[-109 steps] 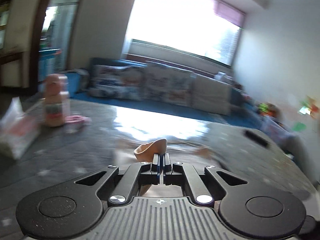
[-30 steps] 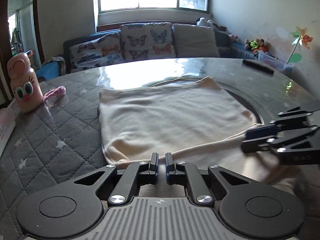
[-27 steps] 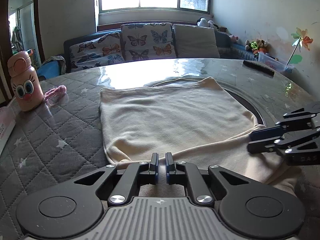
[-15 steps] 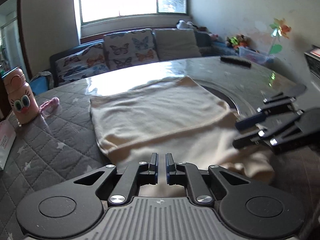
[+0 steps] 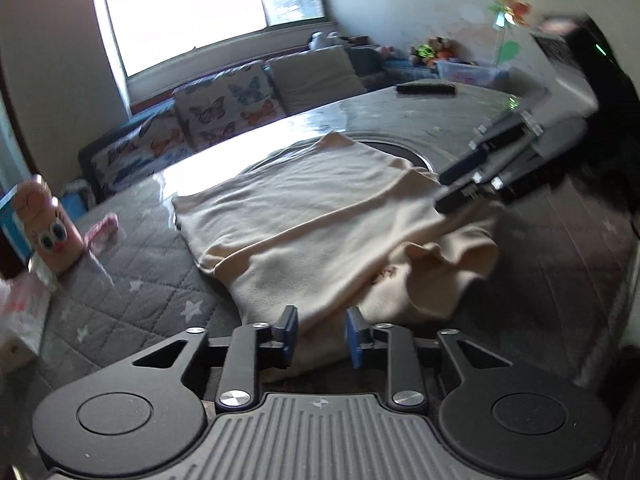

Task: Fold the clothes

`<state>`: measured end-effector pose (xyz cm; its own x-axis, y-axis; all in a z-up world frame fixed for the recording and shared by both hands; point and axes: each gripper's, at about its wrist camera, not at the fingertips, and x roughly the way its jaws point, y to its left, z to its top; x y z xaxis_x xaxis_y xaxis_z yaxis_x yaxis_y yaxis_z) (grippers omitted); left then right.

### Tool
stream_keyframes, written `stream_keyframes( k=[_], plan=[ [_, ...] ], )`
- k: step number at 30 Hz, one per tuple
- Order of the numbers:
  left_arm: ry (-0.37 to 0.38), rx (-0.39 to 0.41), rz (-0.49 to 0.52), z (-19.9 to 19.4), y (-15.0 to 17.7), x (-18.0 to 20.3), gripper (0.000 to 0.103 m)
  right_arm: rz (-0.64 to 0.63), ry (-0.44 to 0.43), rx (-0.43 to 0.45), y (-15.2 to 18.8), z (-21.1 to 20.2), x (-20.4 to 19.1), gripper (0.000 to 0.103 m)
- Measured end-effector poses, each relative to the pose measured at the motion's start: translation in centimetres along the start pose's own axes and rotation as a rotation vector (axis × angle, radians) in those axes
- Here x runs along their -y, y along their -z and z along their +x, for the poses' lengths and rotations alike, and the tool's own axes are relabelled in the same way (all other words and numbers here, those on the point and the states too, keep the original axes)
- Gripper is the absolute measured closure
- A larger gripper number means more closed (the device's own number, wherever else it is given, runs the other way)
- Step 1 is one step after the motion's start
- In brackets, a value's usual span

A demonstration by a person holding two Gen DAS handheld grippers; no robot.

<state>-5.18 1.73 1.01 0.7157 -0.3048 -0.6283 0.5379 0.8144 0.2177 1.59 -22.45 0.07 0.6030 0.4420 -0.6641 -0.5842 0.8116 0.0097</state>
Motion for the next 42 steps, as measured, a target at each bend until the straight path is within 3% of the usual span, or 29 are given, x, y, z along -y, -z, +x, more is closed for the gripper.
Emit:
stream_keyframes(
  k=[4, 10, 12, 15, 17, 20, 32, 42],
  plan=[
    [0.001, 0.024, 0.07, 0.4, 0.1, 1.5, 0.061, -0.016, 0.001, 0.006, 0.0, -0.9, -0.2, 0.062],
    [0.011, 0.068, 0.147, 1.2, 0.0, 3.1, 0.062, -0.08, -0.004, -0.001, 0.4, -2.4, -1.0, 0.058],
    [0.021, 0.074, 0.15, 1.4, 0.0, 3.2, 0.068, -0.104, -0.012, -0.001, 0.7, -3.0, -1.3, 0.056],
    [0.034, 0.077, 0.138, 1.7, 0.0, 3.1, 0.075, -0.144, -0.027, 0.001, 1.0, -3.7, -1.7, 0.046],
    [0.044, 0.08, 0.128, 1.8, 0.0, 2.9, 0.087, -0.171, -0.042, -0.002, 1.2, -4.0, -2.1, 0.046],
    [0.058, 0.087, 0.092, 1.8, -0.2, 2.3, 0.094, -0.213, -0.059, -0.01, 1.6, -4.1, -2.6, 0.042],
    [0.065, 0.108, -0.044, 1.1, -1.2, 0.2, 0.098, -0.32, -0.069, -0.027, 3.0, -3.2, -4.2, 0.041],
    [0.066, 0.117, -0.15, 2.3, -3.3, -2.4, 0.098, -0.374, -0.05, 0.013, 2.8, -1.8, -4.7, 0.041]
  ],
)
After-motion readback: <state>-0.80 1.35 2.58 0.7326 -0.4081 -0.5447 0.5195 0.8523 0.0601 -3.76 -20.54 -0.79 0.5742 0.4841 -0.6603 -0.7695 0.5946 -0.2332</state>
